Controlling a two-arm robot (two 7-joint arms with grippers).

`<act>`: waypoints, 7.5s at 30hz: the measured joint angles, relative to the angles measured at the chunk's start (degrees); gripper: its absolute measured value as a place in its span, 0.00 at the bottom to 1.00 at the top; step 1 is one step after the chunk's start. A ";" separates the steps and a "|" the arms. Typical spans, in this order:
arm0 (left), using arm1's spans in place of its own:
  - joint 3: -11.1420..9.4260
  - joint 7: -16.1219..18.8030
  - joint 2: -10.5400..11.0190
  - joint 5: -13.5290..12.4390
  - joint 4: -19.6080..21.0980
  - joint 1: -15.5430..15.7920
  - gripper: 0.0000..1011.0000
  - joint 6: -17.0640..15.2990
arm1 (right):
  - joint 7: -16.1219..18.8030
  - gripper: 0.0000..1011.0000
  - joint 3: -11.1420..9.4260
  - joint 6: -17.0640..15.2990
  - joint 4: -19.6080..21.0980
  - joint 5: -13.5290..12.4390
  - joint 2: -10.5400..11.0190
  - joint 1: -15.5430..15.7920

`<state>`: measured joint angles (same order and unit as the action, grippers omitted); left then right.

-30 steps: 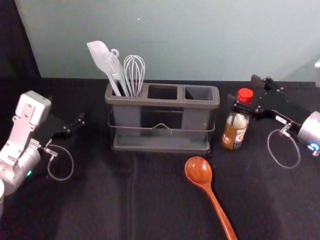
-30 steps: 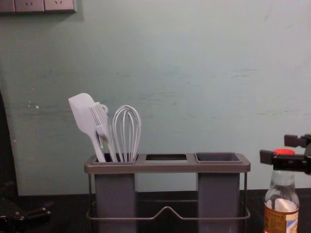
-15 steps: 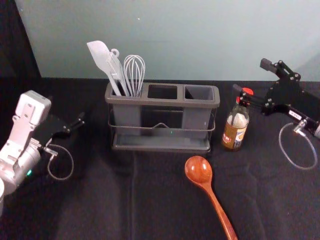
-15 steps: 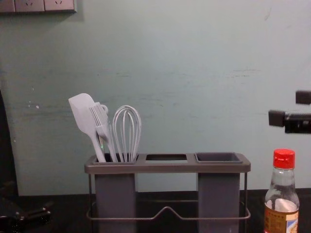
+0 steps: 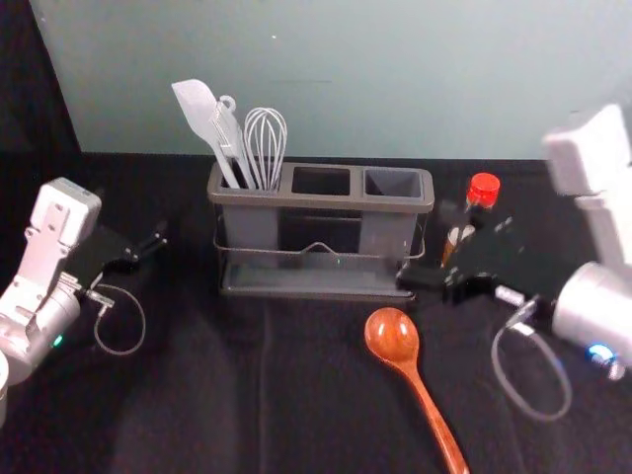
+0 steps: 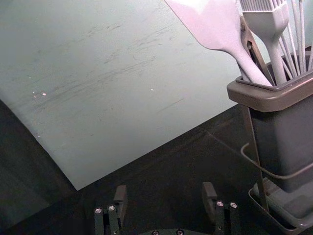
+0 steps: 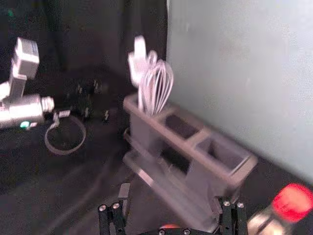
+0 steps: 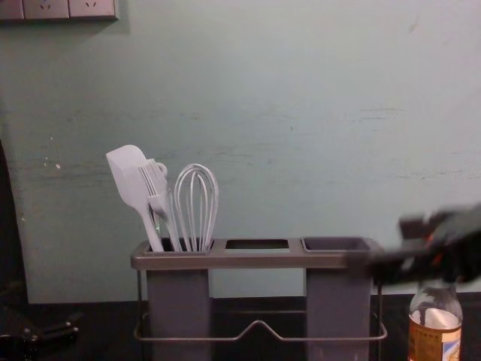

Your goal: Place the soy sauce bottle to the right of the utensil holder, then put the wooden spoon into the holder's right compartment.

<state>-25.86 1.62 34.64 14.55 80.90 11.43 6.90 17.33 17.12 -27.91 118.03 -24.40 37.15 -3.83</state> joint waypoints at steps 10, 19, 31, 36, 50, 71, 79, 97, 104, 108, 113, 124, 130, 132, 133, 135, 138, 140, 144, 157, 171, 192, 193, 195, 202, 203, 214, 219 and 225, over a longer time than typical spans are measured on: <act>0.00 0.00 0.00 0.00 0.00 0.00 0.99 0.00 | -8.82 0.99 4.97 -21.06 -1.55 0.66 -8.27 -2.62; 0.00 0.00 0.00 0.00 0.00 0.00 0.99 0.00 | -13.16 0.99 5.09 -27.68 -5.25 2.15 -13.65 -3.01; 0.00 0.00 0.00 0.00 0.00 0.00 0.99 0.00 | -12.88 0.99 4.73 -29.17 -11.42 2.70 -17.30 -4.64; 0.00 0.00 0.00 0.00 0.00 0.00 0.99 0.00 | -11.79 0.99 5.14 -28.84 -14.43 3.21 -18.28 -5.92; 0.00 0.00 0.00 0.00 0.00 0.00 0.99 0.00 | -11.79 0.99 5.43 -28.45 -18.35 5.88 -20.80 -7.80; -0.01 0.00 0.00 0.00 0.00 0.00 0.99 0.00 | -10.62 0.99 5.07 -27.96 -20.74 8.47 -22.36 -7.83; 0.00 0.00 0.00 0.00 0.00 0.00 0.99 0.00 | -9.74 0.99 5.19 -26.66 -22.23 9.52 -22.81 -8.21; 0.00 0.00 0.00 0.00 0.00 0.00 0.99 0.00 | -9.55 0.91 5.25 -26.58 -22.25 9.56 -22.73 -8.22; 0.00 0.00 0.00 0.00 0.00 0.00 0.99 0.00 | -9.63 0.82 5.23 -26.67 -22.19 9.51 -22.74 -8.20; 0.00 0.00 0.00 0.00 0.00 0.00 0.99 0.00 | -9.68 0.82 5.23 -26.70 -22.17 9.48 -22.74 -8.19; 0.00 0.00 0.00 0.00 0.00 0.00 0.99 0.00 | -9.13 0.82 5.18 -25.96 -21.76 9.45 -22.40 -7.91; 0.00 0.00 0.00 0.00 0.00 0.00 0.99 0.01 | -1.59 0.82 1.95 -14.00 -14.85 8.35 -18.10 -3.77; 0.00 0.00 0.00 0.00 0.00 0.00 0.99 0.00 | 3.20 0.82 -1.03 -2.57 -9.59 6.05 -14.22 -0.38; 0.00 0.00 0.00 0.00 0.00 0.00 0.99 0.00 | 4.33 0.82 -1.80 0.36 -8.40 5.46 -13.31 0.41; 0.00 0.00 0.00 0.00 0.00 0.00 0.99 0.00 | 5.37 0.82 -2.59 3.50 -7.32 4.97 -12.47 1.12; 0.00 0.00 0.00 0.00 0.00 0.00 0.99 0.00 | 6.54 0.82 -3.66 7.68 -6.02 4.42 -11.46 1.89; 0.00 0.00 0.00 0.00 0.00 0.00 0.99 0.00 | 7.55 0.82 -5.02 12.42 -4.86 3.67 -10.66 2.10; 0.00 0.00 0.00 0.00 0.00 0.00 0.99 0.00 | 7.89 0.82 -5.75 14.98 -4.41 3.10 -10.55 1.58; 0.00 0.00 0.00 0.00 0.00 0.00 0.99 0.00 | 6.91 0.82 -6.30 17.29 -4.38 2.42 -11.40 -1.42; 0.00 0.00 0.00 0.00 0.00 0.00 0.99 0.00 | 2.85 0.82 -2.11 17.43 -12.28 2.40 -16.11 -13.69; 0.00 0.00 0.00 0.00 0.00 0.00 0.99 0.00 | 0.63 0.82 3.48 20.69 -26.23 7.47 -20.14 -24.80; 0.00 0.00 0.00 0.00 0.00 0.00 0.99 0.00 | 1.48 0.82 5.24 23.65 -36.65 10.66 -23.93 -28.33; 0.00 0.00 0.00 0.00 0.00 0.00 0.99 0.00 | 1.77 0.82 5.25 23.49 -36.60 10.66 -23.85 -28.07; 0.00 0.00 0.00 0.00 0.00 0.00 0.99 0.00 | 2.10 0.82 5.17 23.01 -36.13 10.55 -23.59 -27.63; 0.00 0.00 0.00 0.00 0.00 0.00 0.99 0.00 | 2.52 0.82 3.63 20.19 -30.84 8.76 -21.60 -24.38; 0.00 0.00 0.00 0.00 0.00 0.00 0.99 0.00 | 2.70 0.82 3.09 19.39 -29.07 7.90 -20.92 -23.36; 0.00 0.00 0.00 0.00 0.00 0.00 0.99 0.00 | 4.42 0.82 0.36 13.95 -20.01 1.97 -15.72 -18.07; 0.00 0.00 0.00 0.00 0.00 0.00 0.99 0.00 | 4.40 0.82 -0.30 13.65 -18.15 0.76 -13.75 -16.04; 0.00 0.00 0.00 0.00 0.00 0.00 0.99 0.00 | 3.04 0.82 0.34 14.78 -18.04 1.29 -12.48 -14.73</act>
<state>-25.86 1.62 34.64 14.55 80.90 11.43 6.91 20.37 17.46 -13.13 99.99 -23.11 24.67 -18.56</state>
